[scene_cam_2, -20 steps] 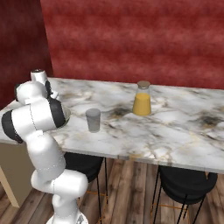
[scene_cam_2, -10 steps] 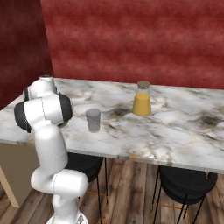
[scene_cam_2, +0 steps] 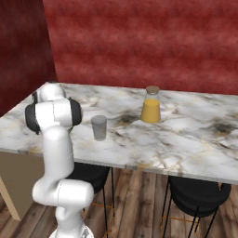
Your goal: There are two ice cubes in the ice bowl. Place both ice cubes in the glass cup.
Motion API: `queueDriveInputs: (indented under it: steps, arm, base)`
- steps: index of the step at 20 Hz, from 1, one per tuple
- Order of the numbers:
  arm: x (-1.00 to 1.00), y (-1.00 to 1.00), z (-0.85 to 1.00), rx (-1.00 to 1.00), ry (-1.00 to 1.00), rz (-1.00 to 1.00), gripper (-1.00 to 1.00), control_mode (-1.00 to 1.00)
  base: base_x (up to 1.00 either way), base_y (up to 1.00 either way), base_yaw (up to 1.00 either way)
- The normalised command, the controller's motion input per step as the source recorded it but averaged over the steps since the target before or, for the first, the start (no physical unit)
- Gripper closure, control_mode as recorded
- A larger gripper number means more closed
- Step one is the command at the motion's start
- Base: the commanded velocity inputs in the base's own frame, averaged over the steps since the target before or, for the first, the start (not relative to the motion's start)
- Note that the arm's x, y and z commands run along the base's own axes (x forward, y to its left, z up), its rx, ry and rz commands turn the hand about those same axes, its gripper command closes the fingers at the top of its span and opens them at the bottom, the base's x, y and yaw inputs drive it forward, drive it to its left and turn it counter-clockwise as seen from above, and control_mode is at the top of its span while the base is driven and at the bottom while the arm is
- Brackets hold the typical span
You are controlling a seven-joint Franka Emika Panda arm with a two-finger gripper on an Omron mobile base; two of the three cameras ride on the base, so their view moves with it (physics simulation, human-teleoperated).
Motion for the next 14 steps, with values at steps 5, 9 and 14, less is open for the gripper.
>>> queueDriveInputs:
  steps: [5,9,14]
  arm:
    - [0.01,0.0,-0.33,-0.01,0.03,0.08,-1.0,-1.0]
    - [0.05,0.0,-0.29,0.0,0.0,0.08,-1.0,-1.0]
    - [0.2,0.0,-0.29,0.0,0.01,0.08,-1.0,-1.0]
  base:
    - [0.0,0.0,0.0]
    - [0.0,0.0,0.0]
    - [0.0,0.0,0.0]
